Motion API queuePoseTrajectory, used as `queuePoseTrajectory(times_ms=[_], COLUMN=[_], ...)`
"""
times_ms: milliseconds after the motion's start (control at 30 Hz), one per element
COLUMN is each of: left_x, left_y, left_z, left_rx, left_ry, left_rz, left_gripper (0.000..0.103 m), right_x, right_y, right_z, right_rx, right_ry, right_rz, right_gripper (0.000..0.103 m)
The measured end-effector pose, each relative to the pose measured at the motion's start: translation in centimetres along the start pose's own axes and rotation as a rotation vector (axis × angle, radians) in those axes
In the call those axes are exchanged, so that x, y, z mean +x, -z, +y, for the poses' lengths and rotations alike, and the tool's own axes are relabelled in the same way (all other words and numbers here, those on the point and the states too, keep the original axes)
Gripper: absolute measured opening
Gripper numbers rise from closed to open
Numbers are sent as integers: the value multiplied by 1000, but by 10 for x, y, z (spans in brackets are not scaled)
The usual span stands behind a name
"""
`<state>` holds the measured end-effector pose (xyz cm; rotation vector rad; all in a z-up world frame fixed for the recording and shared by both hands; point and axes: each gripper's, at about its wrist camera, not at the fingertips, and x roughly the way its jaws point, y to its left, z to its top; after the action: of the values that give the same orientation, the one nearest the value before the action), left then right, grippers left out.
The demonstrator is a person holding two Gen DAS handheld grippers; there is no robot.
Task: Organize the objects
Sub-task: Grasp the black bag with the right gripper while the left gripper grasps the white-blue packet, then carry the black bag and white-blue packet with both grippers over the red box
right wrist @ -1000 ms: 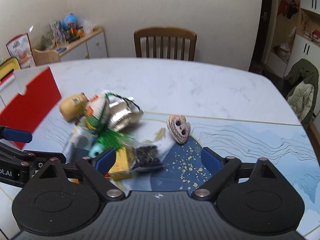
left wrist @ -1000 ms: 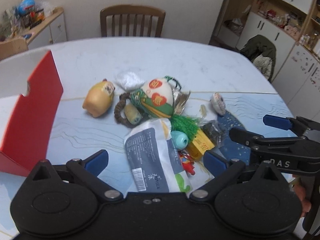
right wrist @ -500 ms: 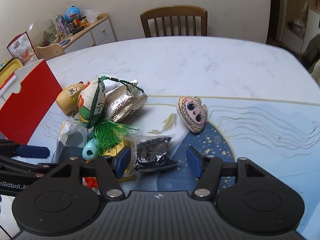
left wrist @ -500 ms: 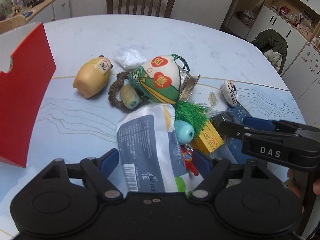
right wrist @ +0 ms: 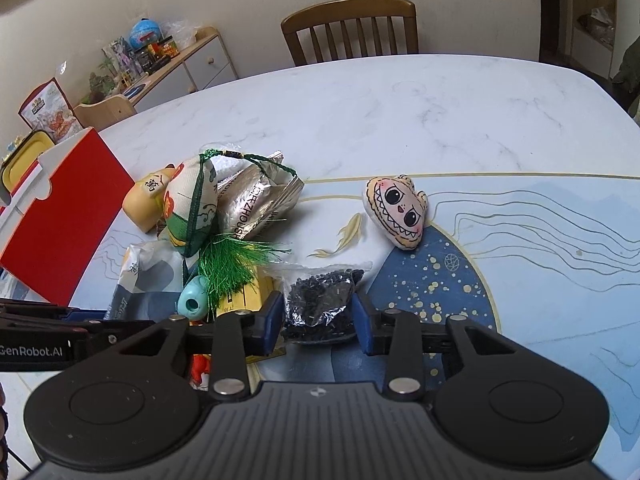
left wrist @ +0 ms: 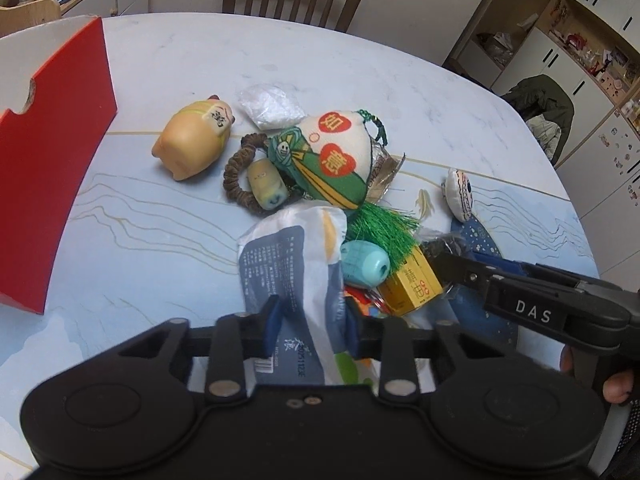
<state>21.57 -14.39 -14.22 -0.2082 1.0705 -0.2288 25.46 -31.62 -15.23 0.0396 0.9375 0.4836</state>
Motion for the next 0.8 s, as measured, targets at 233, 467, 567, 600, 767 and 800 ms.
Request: queuePoseTrajectory(times_ms=[233, 467, 567, 600, 767, 800], left_x=[-11, -30, -42, -46, -73, -78], left_y=[1, 5, 4, 4, 0, -2], left_z=[5, 17, 24, 27, 40, 43], left_rx=[15, 5, 6, 9, 44, 50], left_ry=[8, 44, 73, 83, 122, 127], left_rz=[-29, -47, -52, -55, -66, -66], left_gripper=[13, 10, 10, 10, 10, 10], right_x=[-11, -42, -56, -60, -78, -82], right_y=[2, 2, 0, -1, -3, -3], right_z=[1, 11, 21, 26, 54, 60], right_rx=[19, 36, 39, 38, 31, 36], right_ry=[27, 37, 39, 38, 45, 41], right_rz=[-8, -43, -60, -66, -85, -86], right_gripper=[31, 31, 31, 31, 31, 31])
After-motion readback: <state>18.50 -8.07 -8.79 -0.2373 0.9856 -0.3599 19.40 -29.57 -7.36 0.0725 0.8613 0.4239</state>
